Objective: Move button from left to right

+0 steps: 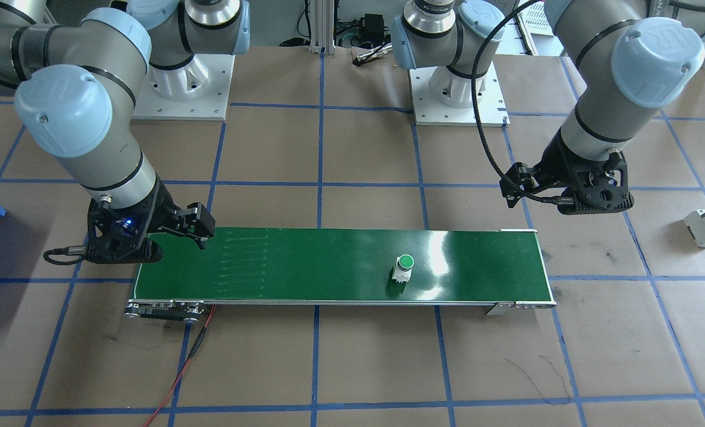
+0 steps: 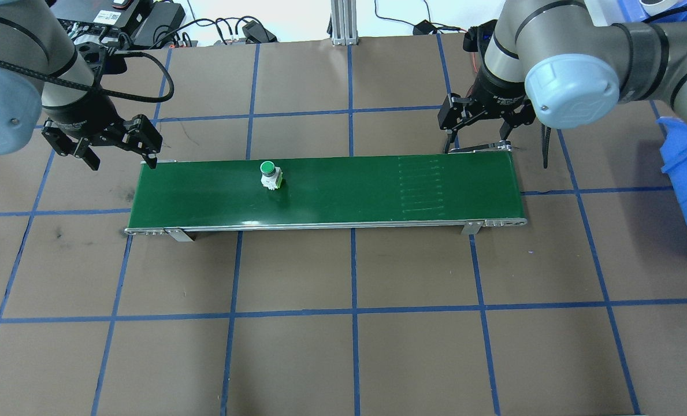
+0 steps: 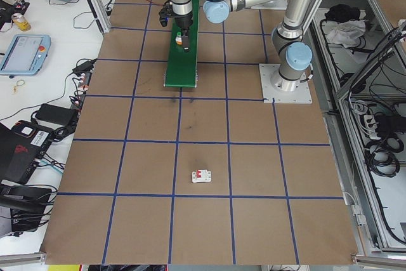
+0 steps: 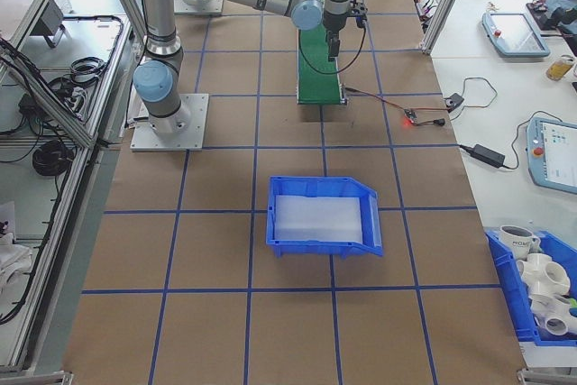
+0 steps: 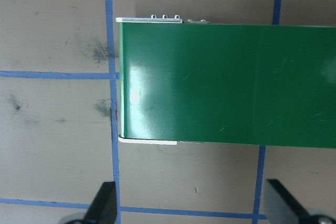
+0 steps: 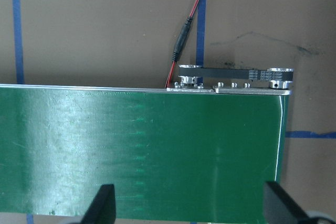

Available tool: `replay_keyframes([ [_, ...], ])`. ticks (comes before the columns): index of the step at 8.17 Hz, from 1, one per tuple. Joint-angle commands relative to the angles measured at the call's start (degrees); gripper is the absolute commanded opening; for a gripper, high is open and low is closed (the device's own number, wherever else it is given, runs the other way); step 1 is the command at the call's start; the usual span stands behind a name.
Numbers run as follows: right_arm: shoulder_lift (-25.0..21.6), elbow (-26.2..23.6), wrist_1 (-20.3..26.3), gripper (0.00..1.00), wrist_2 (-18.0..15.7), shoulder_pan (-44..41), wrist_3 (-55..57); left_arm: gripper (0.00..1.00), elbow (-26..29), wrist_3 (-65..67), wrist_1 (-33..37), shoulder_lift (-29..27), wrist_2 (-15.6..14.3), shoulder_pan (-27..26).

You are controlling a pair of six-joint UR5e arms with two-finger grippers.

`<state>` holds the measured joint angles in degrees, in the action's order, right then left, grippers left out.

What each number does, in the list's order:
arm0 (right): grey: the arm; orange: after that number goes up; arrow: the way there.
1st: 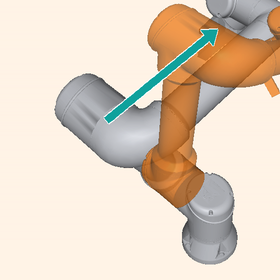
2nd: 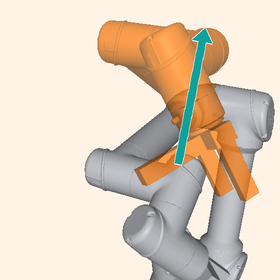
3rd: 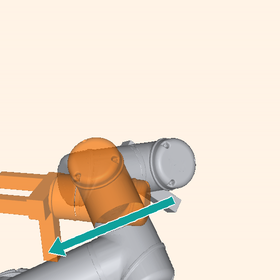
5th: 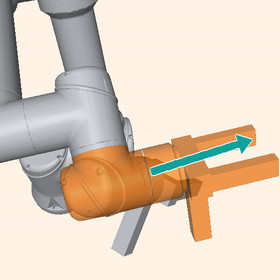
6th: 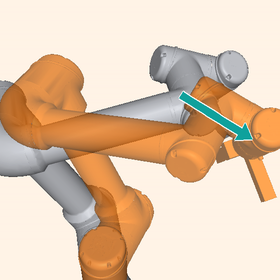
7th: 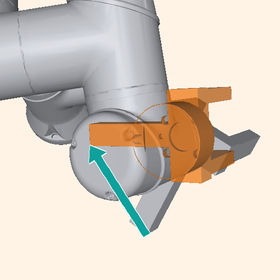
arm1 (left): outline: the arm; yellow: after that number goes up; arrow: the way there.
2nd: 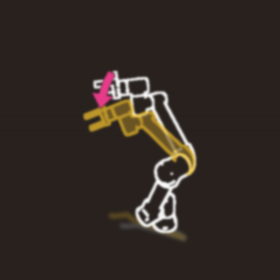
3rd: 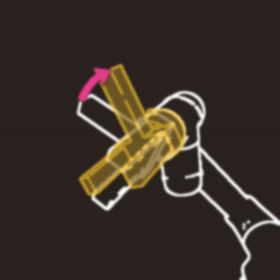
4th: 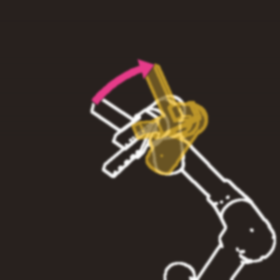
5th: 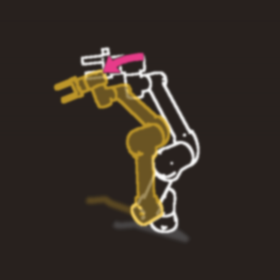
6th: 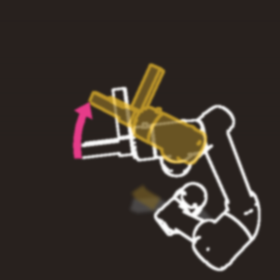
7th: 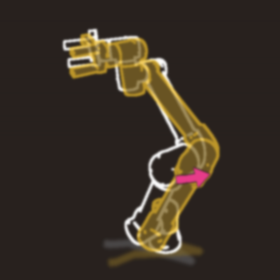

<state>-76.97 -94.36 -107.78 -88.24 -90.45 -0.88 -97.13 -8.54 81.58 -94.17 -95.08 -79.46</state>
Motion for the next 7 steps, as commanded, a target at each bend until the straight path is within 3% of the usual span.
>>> replay_keyframes([
  [1, 2.78, -1.70, -0.85, 0.99, -0.88, 0.27, 0.62, 1.00, 0.54, 0.28, -0.29, -0.49, 0.59, 0.00],
  [4, 3.31, -1.70, -0.85, 0.96, 1.30, 0.45, 0.88, 1.00, 0.54, 6.15, -0.37, 0.82, 0.24, -0.08],
  [5, 3.23, -1.70, -0.59, 1.00, 7.93, 1.41, 0.79, 1.00, 0.54, 5.82, -0.46, 1.44, 0.16, -0.52],
  [6, 2.79, -1.70, -0.06, 1.00, 12.08, 3.07, 0.01, 1.00, 0.45, 5.73, -0.55, 1.70, 0.15, -0.52],
  [7, 2.53, -1.70, 0.38, 1.00, 12.91, 4.56, -0.52, 1.00, 0.02, 5.73, -1.85, 1.71, 0.24, -0.52],
])
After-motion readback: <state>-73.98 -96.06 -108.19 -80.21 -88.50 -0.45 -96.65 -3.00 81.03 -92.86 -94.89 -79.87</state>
